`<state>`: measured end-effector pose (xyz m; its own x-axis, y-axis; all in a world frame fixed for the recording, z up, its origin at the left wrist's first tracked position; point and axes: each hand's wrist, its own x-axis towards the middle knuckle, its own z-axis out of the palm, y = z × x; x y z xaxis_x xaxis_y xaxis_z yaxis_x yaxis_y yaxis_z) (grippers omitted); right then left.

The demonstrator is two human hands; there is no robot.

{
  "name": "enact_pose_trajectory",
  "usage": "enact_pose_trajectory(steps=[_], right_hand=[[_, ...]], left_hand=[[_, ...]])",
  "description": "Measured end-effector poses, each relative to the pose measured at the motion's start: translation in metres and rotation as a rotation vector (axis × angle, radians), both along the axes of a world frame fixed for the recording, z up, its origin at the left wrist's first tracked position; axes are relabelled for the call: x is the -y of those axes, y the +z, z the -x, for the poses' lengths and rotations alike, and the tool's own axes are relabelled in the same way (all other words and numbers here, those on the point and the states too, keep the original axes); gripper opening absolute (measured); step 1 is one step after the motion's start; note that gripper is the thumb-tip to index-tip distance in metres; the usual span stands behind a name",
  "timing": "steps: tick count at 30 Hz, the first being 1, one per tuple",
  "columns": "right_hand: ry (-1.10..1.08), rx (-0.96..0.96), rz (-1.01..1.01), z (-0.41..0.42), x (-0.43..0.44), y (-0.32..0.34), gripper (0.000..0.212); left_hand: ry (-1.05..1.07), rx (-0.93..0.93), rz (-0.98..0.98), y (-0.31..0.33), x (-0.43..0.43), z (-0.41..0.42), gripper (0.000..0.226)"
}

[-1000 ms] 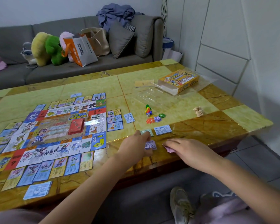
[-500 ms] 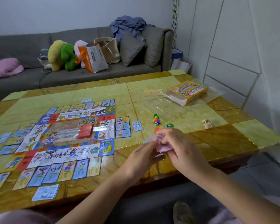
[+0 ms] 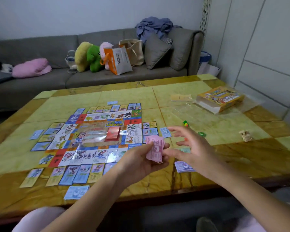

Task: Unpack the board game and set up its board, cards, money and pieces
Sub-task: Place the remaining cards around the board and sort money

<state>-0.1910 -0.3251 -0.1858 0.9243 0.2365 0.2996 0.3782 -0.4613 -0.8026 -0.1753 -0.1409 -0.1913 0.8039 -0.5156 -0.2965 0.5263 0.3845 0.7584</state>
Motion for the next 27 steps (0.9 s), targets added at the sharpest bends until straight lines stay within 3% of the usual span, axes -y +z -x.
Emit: enact_pose_trajectory(steps=[2, 5, 9, 14, 17, 20, 23, 27], right_hand=[[0.074, 0.016, 0.212, -0.004, -0.009, -0.004, 0.076], [0.144, 0.144, 0.426, -0.01, -0.025, -0.012, 0.083], [0.155, 0.222, 0.514, -0.019, -0.039, -0.019, 0.087], [0.154, 0.205, 0.555, -0.026, -0.045, -0.022, 0.079], [0.141, 0.151, 0.515, -0.03, -0.048, -0.021, 0.075], [0.112, 0.0, 0.349, -0.031, -0.05, -0.018, 0.069], [0.028, -0.154, 0.099, -0.037, -0.053, -0.017, 0.042], [-0.044, -0.217, 0.095, -0.044, -0.056, -0.017, 0.014]], left_hand=[[-0.031, -0.002, -0.089, -0.001, -0.008, -0.004, 0.038], [-0.049, 0.025, -0.219, -0.001, -0.014, -0.006, 0.032], [-0.062, 0.126, -0.365, -0.004, -0.022, -0.01, 0.024], [-0.147, 0.151, -0.413, -0.011, -0.028, -0.018, 0.026], [-0.165, 0.131, -0.408, -0.018, -0.031, -0.023, 0.034], [-0.13, 0.117, -0.389, -0.023, -0.035, -0.023, 0.031], [-0.138, 0.194, -0.451, -0.025, -0.04, -0.021, 0.021], [-0.089, 0.271, -0.519, -0.029, -0.045, -0.021, 0.015]])
